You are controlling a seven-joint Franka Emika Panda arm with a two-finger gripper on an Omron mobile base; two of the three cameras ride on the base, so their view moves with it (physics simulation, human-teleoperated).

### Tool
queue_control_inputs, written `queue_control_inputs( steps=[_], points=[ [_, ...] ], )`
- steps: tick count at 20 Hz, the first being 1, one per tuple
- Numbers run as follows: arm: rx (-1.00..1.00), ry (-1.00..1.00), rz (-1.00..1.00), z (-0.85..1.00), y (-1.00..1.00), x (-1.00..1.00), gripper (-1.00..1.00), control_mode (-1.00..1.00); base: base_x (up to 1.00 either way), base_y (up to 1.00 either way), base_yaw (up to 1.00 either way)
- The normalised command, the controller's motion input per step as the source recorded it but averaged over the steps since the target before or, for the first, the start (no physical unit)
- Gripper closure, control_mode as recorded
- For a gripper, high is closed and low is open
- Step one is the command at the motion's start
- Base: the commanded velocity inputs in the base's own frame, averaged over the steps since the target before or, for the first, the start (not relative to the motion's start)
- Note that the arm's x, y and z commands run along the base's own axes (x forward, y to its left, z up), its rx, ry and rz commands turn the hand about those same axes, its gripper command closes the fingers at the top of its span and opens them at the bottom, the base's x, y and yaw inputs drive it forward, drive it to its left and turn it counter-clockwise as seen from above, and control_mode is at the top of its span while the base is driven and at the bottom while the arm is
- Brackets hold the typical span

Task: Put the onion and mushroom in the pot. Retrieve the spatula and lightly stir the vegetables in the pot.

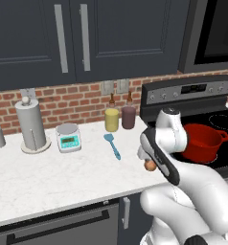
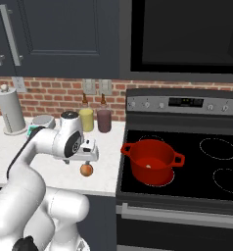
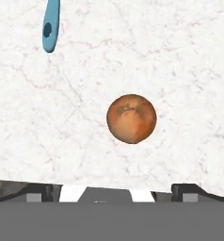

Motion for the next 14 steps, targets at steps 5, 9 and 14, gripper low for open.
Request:
queue_control_inputs(
  steps=[5, 9, 14],
  points=[
    [0.0, 0.0, -0.02, -0.38, 0.0, 0.35, -1.0, -1.0, 0.0, 0.0, 0.0],
    [0.0, 0.02, 0.0, -0.17, 0.0, 0.06, -1.0, -1.0, 0.0, 0.0, 0.0],
    [0.0, 0.05, 0.0, -0.27, 0.0, 0.1, -1.0, -1.0, 0.0, 0.0, 0.0]
  ],
)
